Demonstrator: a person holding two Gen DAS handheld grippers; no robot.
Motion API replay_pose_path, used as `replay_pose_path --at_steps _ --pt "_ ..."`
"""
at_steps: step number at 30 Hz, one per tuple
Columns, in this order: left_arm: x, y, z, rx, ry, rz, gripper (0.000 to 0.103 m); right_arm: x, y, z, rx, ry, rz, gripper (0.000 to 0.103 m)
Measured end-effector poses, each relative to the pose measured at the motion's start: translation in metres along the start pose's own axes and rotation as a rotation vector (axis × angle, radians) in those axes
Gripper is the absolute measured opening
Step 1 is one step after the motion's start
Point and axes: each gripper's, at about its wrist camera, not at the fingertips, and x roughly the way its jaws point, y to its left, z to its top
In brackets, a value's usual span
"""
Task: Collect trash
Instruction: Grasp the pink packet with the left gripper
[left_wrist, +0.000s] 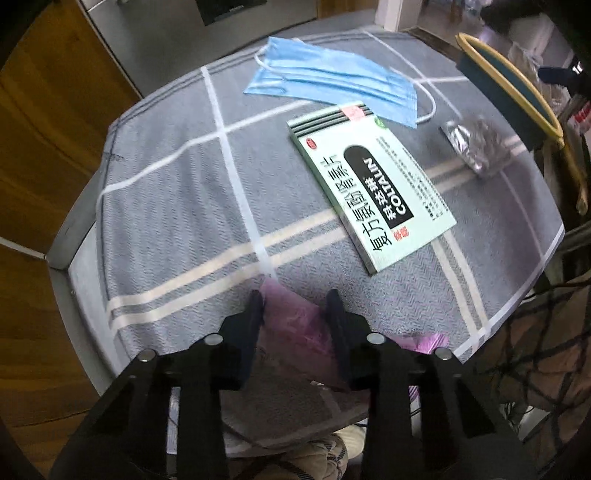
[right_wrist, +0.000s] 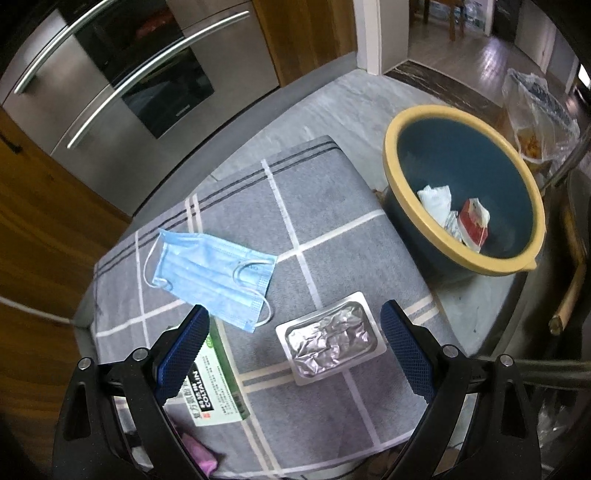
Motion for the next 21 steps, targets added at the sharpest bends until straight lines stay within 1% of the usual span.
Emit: replay_pose_path --at_steps 3,6,7,9,12,15,17,21 --pt "0.002 0.0 0.001 -0.002 0.001 0.0 0.033 0.0 -0.002 0.001 0.005 0.0 0.002 0.093" --pt "0.003 0.0 0.0 0.004 0.003 0.001 0.023 0.0 -0.002 0.001 0.003 0.001 0.003 0.093" --pt "0.001 -0.001 0.0 0.009 -0.008 0.003 0.022 0.0 -0.002 0.001 0.005 0.001 0.001 0.093" --pt "-0.003 0.0 0.002 0.009 -0.019 -0.003 0.013 0.001 -0.002 0.001 0.002 0.004 0.001 0.093" --pt "-0.01 0.004 0.007 -0.006 -0.049 -0.006 0.011 0.003 0.003 -0.002 -0.027 0.013 -0.001 0.093" --pt "-0.021 0.012 0.013 -0.029 -0.1 -0.013 0.01 0.008 0.018 -0.01 -0.093 0.02 -0.004 0.093" --pt "-0.028 0.024 0.02 -0.044 -0.146 -0.001 0.01 0.013 0.031 -0.017 -0.147 0.036 0.005 0.093" --pt "-0.045 0.044 0.03 -0.094 -0.211 0.012 0.01 0.033 0.06 -0.038 -0.247 0.098 0.035 0.093"
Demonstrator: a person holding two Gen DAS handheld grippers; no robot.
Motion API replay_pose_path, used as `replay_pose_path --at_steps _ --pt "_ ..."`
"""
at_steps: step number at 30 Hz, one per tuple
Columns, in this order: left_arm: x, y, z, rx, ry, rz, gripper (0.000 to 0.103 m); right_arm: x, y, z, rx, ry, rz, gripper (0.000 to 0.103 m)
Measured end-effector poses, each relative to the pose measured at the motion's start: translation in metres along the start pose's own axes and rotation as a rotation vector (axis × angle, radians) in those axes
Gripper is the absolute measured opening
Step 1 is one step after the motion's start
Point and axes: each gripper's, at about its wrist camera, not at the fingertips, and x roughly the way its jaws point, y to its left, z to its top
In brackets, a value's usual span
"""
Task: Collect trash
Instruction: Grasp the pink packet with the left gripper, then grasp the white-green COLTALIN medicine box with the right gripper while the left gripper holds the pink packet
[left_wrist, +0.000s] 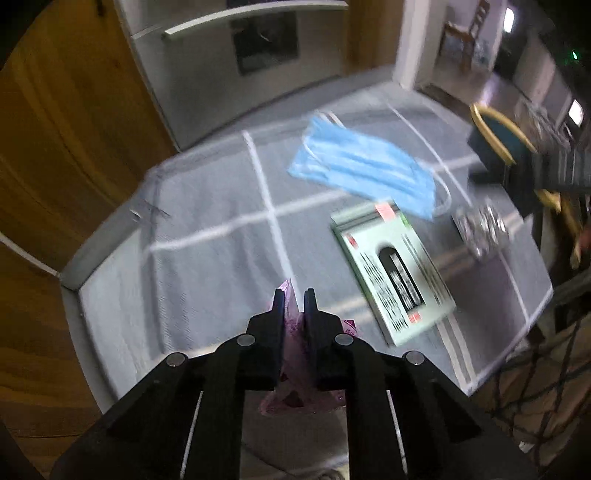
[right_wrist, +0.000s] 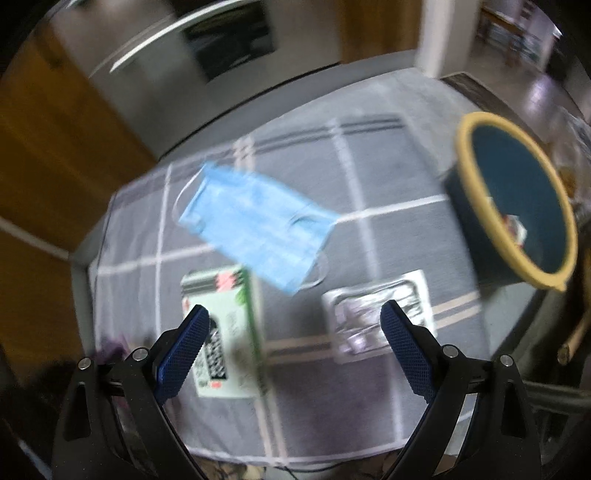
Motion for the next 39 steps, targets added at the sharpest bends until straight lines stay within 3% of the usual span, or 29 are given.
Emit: replay_pose_path --at_steps 12,19,24,26,28,39 --pt "-0.018 0.033 0.022 -0.098 -0.091 -0.019 0.01 0.043 0.044 -0.014 -0.051 0.099 0.003 0.093" --pt "-0.018 0.046 0.024 -0.153 -0.091 -0.023 0.01 0.067 0.063 -0.018 -0.109 0.131 0.014 0.093" --pt "-0.014 0.051 0.024 -0.166 -0.084 -0.021 0.01 0.086 0.077 -0.019 -0.169 0.163 -0.026 0.093" --pt "-0.014 0.053 0.025 -0.165 -0.086 -0.014 0.01 0.091 0.08 -0.018 -0.17 0.177 -0.031 0.087" --pt "-0.014 0.053 0.025 -0.163 -0.087 -0.012 0.01 0.095 0.082 -0.017 -0.172 0.194 -0.02 0.073" --pt "-0.013 0.049 0.029 -0.148 -0.096 -0.013 0.01 0.074 0.084 -0.022 -0.191 0.147 -0.022 0.072"
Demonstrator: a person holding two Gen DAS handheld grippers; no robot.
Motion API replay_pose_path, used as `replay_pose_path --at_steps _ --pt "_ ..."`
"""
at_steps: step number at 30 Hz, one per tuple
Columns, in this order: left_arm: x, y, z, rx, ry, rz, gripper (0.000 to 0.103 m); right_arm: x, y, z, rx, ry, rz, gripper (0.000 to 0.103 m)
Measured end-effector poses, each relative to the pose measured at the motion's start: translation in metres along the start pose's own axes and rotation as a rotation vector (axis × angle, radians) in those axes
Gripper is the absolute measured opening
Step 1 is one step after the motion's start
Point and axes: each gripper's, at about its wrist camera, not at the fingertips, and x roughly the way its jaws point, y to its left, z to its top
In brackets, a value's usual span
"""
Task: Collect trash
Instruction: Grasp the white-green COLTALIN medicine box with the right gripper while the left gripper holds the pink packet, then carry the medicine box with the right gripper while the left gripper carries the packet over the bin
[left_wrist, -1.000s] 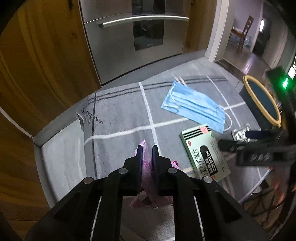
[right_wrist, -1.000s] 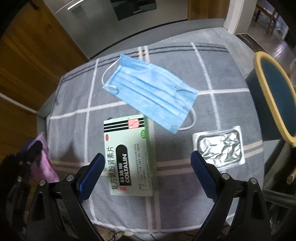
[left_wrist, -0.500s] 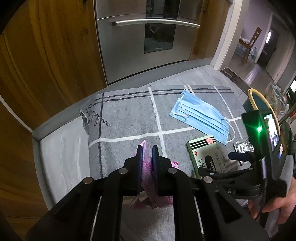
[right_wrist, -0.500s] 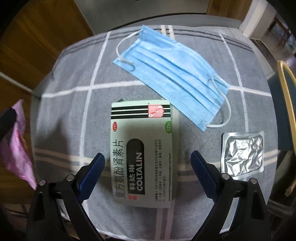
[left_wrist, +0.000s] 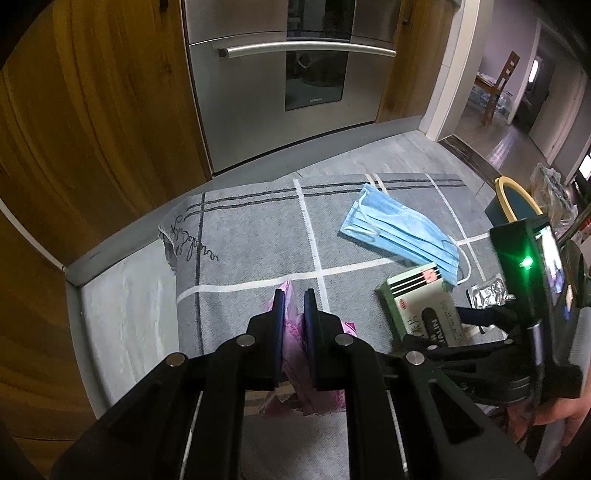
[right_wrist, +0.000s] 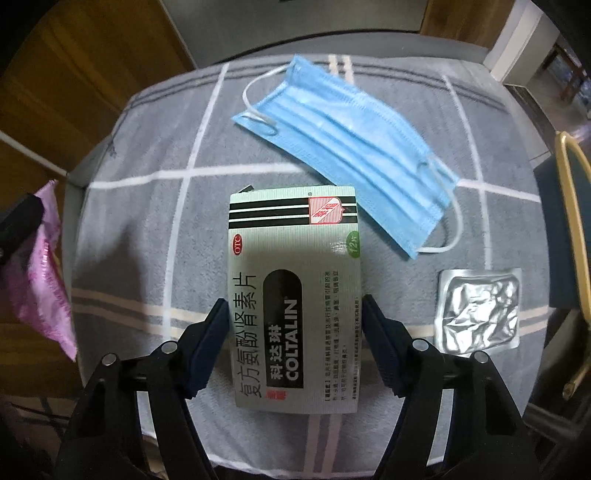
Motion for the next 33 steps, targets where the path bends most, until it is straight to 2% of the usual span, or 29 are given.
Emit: replay_pose_path --at_steps 12,26,33 --pt "0.0 -0.015 0.005 0.021 -0.007 -0.014 0.01 -0.05 -0.036 -0.004 0.061 -0.107 0.002 0.072" --pt "-0.002 -0.072 0.01 0.143 -0.024 -0.043 0.01 -0.102 -0.116 0.003 0.221 -0.218 0.043 0.072" --pt "0.001 -0.097 0.012 0.202 -0.027 -0.035 0.01 -0.107 -0.153 0.005 0.295 -0.226 0.061 0.072"
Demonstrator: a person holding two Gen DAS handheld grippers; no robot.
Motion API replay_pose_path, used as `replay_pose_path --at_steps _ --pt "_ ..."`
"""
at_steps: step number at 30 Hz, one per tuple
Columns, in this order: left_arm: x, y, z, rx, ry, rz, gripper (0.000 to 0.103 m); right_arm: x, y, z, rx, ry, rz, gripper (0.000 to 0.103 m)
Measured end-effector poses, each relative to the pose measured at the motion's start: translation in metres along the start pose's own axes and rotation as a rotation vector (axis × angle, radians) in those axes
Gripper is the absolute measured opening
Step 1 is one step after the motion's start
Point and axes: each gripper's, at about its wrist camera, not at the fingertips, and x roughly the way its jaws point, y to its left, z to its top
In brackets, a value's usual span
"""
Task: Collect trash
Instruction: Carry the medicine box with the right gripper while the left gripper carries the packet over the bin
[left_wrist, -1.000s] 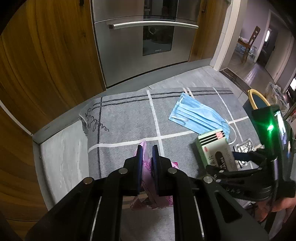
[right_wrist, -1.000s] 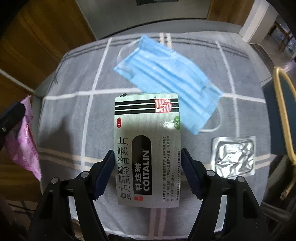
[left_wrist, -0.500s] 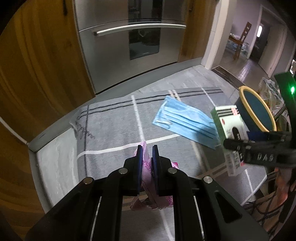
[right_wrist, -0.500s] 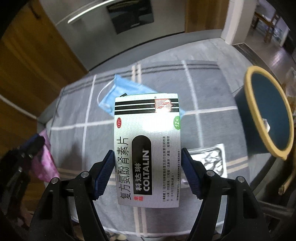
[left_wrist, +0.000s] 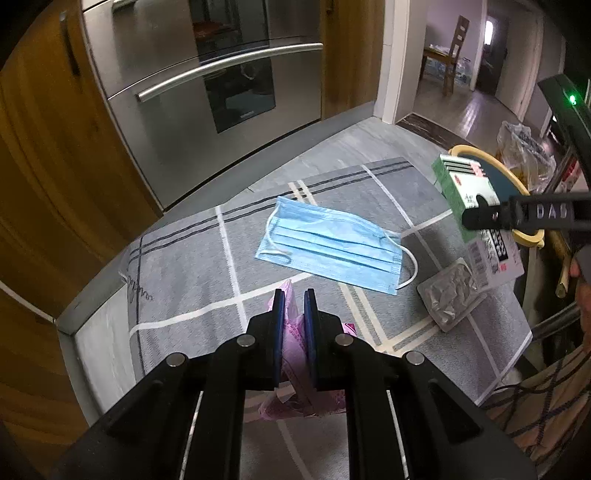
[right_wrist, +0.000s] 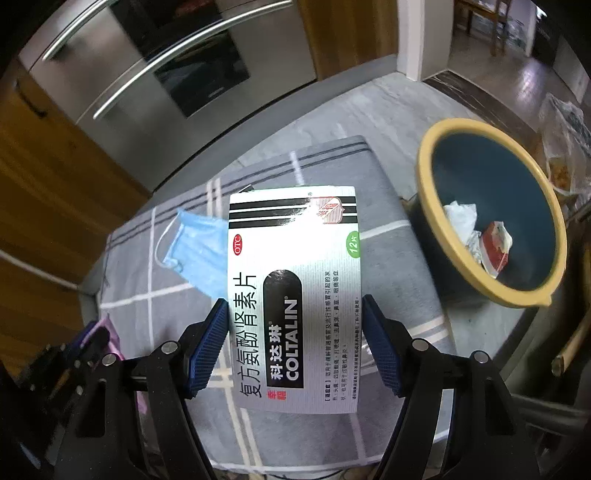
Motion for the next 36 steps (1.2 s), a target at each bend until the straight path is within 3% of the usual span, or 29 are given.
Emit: replay_pose_path --at_steps 8,16,20,25,36 --pt "-0.007 -0.028 0.013 0.043 -0.041 -0.048 0.01 -0.025 -0.024 0.024 0.059 -0.082 0.046 0.072" --pt "-0.009 -0.061 0.046 0.093 -0.087 -0.102 0.01 -0.049 -0.061 0.053 0.12 -0.159 0.056 0.072" --pt "0.0 -0.08 0.061 0.109 -0.089 -0.135 0.01 -0.064 -0.095 0.067 0.166 -0.215 0.024 0.072" --pt "0.011 -0.113 0.08 0.158 -0.102 -0.176 0.01 -0.065 -0.139 0.076 0.255 -0.223 -0.003 0.072" --pt "0.024 -0.18 0.123 0.249 -0.143 -0.271 0.01 -0.064 -0.179 0.084 0.294 -0.241 -0.098 0.072"
